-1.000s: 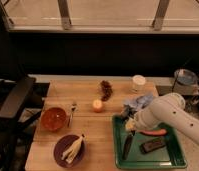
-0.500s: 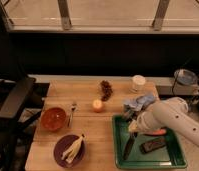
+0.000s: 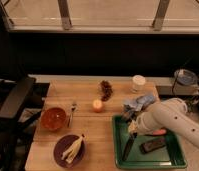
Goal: Place brush in tray
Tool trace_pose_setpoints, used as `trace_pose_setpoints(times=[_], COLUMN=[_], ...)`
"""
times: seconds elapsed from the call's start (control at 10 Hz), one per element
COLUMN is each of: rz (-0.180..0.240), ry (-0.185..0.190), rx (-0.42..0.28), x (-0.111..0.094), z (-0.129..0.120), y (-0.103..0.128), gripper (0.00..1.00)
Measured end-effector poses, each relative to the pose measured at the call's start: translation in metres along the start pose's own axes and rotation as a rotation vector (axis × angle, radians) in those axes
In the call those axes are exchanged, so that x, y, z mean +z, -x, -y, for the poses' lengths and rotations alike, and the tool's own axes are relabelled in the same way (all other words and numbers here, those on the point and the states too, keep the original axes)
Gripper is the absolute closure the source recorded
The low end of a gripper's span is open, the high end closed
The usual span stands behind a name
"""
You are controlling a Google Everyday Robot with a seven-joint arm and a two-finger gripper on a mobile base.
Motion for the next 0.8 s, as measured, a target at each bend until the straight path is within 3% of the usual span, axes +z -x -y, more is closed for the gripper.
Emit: trace_pose_setpoints(times=[0.4, 0.6, 0.8], rz=[-0.006, -0.030, -0.066], ry=[0.017, 0.062, 0.120], rx=[0.006, 0.042, 0.137], x=[-0.003, -0.024, -0.051], z=[0.000, -0.004, -0.016], y=[0.000, -0.009, -0.020], gripper=[0.23, 0.23, 0.23])
